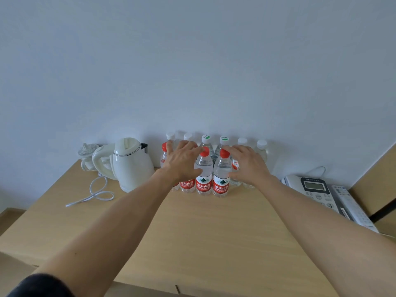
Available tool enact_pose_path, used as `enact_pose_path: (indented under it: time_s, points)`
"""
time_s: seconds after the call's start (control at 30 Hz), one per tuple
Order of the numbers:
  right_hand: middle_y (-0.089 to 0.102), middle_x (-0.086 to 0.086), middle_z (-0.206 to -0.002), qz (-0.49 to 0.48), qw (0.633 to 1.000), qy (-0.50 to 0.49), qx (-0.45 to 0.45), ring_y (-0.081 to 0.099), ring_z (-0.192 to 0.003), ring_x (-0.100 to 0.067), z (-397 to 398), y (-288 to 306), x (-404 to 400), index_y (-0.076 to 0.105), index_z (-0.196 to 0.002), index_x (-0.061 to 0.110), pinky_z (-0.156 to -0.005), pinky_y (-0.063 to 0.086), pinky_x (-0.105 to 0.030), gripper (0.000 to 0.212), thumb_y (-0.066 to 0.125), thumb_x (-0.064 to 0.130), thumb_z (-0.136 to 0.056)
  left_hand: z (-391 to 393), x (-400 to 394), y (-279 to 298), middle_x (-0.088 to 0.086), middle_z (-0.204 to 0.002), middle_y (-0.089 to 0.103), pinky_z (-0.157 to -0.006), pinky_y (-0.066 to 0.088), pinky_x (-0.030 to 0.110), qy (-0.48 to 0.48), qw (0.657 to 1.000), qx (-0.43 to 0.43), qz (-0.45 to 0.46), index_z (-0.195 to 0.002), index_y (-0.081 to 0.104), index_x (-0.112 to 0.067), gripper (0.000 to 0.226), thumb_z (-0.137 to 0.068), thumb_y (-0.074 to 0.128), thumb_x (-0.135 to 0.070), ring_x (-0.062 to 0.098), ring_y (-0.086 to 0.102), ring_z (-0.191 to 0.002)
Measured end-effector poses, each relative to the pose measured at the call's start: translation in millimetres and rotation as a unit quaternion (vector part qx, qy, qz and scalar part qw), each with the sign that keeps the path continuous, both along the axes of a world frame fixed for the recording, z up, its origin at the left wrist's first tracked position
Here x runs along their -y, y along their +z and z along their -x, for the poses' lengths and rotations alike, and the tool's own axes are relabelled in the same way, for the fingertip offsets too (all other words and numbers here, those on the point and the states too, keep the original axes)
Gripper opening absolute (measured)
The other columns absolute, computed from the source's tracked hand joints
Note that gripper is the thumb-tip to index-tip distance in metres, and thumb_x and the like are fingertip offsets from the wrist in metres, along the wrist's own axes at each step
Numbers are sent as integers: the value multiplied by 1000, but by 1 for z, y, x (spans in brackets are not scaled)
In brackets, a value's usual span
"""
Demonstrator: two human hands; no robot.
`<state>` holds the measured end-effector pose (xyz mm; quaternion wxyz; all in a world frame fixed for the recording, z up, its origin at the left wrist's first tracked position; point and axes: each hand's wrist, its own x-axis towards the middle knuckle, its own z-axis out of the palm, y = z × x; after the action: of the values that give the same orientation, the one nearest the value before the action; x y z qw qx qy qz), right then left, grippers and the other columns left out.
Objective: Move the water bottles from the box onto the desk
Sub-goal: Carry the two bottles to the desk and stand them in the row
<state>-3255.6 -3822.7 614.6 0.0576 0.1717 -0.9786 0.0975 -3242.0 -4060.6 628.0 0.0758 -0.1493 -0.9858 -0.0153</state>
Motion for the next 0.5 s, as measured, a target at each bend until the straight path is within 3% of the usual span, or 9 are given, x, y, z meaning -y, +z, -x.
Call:
enact_pose_path:
  time_s: [0.3, 0.5]
  points:
    - [45, -2, -146, -17, 1000, 4, 18, 41, -134, -26, -6, 9, -2, 34, -152, 34, -105, 41, -43, 88, 78, 41, -76, -2, -3, 1, -3, -146, 44, -114, 16, 64, 21, 1000, 10, 8, -147, 38, -40, 69, -84, 63, -53, 25, 30, -142]
    - [48, -2, -143, -28, 999, 5, 16, 45, -131, -27, -4, 14, -6, 33, -151, 36, -104, 41, -42, 72, 66, 46, -88, -3, -6, 6, -1, -150, 42, -114, 17, 64, 36, 999, 18, 20, -147, 40, -41, 63, -89, 56, -59, 27, 28, -145]
